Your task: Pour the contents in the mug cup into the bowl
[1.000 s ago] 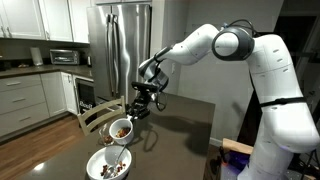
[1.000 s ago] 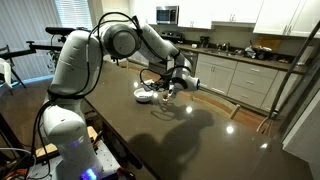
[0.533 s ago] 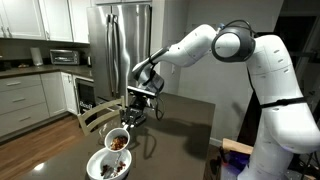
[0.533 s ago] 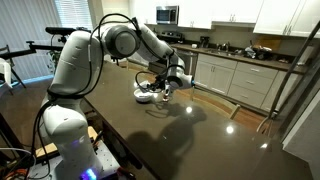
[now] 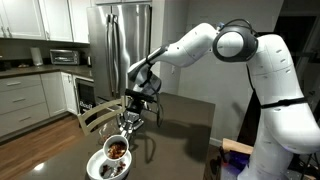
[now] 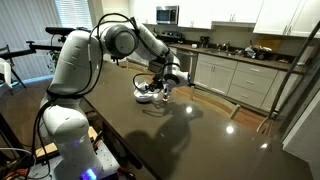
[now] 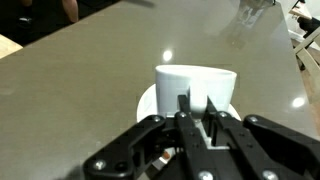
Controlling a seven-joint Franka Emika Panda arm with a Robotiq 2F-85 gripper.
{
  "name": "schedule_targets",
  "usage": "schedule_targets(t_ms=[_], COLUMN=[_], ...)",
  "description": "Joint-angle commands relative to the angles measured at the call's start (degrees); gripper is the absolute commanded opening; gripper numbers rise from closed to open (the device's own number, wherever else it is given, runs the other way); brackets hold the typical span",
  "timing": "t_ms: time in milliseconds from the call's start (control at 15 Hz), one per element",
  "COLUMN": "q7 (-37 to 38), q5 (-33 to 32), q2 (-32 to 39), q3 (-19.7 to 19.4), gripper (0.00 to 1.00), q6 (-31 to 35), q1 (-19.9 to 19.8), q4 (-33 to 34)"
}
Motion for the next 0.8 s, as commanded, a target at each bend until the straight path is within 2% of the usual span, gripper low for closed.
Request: schedule_targets(t_ms=[0,267,400,467,733], q7=[-3.5,-4.6,-0.9,-3.2,-2.8], q5=[-3.0,-3.4,-4.3,-3.1,-3.5], q2=[-2.3,-2.2,-1.0,-0.8,-0.8], q3=[0.7,1.1,0.9,1.2,1.0], gripper=[0.04,0.04,0.04,0.16,0.16], q6=[2.2,3.0,-1.6,2.1,0.7], q1=[0.3,-0.2,-1.1,-0.4,-0.8], q4=[-0.6,0.6,2.2,0.8,0.9])
